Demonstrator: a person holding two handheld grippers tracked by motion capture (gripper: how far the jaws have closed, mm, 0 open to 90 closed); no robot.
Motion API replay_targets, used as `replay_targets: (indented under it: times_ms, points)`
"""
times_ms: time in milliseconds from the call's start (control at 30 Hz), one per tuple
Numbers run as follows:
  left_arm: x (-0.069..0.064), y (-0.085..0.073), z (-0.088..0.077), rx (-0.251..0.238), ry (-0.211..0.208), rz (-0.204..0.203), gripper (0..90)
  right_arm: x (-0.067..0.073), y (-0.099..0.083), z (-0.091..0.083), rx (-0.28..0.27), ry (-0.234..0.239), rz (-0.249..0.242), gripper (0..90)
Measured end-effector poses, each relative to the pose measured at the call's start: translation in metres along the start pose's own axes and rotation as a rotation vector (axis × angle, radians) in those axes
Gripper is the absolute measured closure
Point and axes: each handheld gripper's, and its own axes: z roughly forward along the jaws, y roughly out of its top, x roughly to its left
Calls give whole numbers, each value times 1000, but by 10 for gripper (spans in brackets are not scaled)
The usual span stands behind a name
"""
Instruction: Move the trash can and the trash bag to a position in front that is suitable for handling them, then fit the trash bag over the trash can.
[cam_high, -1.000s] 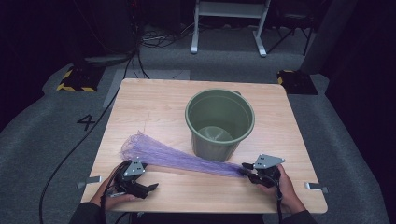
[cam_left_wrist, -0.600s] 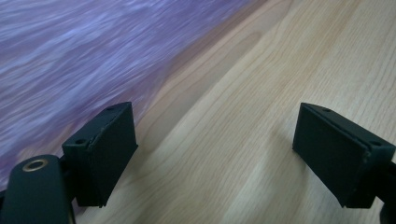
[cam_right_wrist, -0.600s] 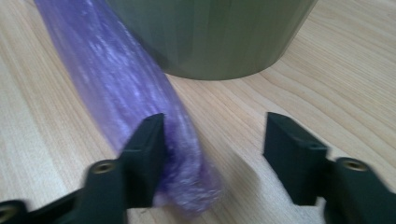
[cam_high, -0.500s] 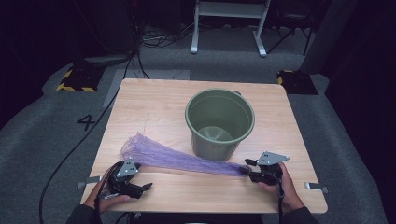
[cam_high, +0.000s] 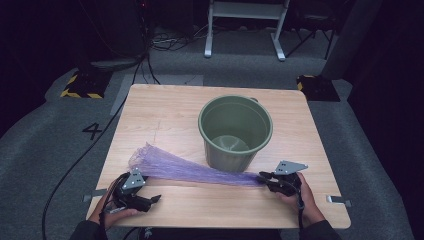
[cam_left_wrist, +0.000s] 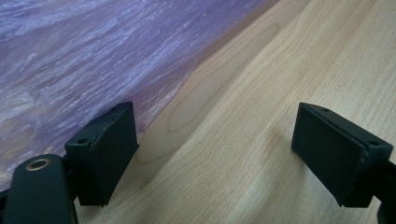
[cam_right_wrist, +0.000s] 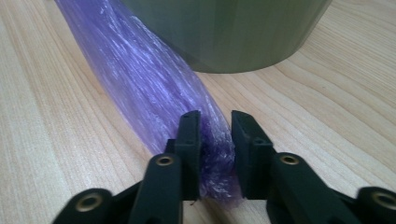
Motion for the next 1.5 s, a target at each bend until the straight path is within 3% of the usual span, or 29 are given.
replay_targets:
  times_ms: [233, 567, 700, 800, 967, 1200, 1400, 1500]
  points:
    - [0, -1, -2, 1, -2, 0, 164, -2, 0, 0, -1, 9, 10, 791]
    - [0, -2, -3, 6, -4, 2, 161, -1, 0, 0, -1, -16, 15, 794]
    - [-7, 0, -5, 20, -11, 26, 166, -2, 0, 0, 0, -18, 19, 793]
    - [-16, 6, -6, 11, -31, 63, 165, -1, 0, 0, 0, -25, 7, 787]
    - [-26, 18, -11, -36, -70, 86, 168, 0, 0, 0, -5, -24, 4, 773]
    - [-31, 40, -14, -96, -68, 119, 168, 0, 0, 0, -4, -21, 9, 752]
    - [-34, 68, 0, -77, -55, 176, 156, 0, 2, 0, -3, -24, 1, 722]
    - [-36, 83, 11, -71, -85, 193, 155, 0, 3, 0, -9, -22, 4, 707]
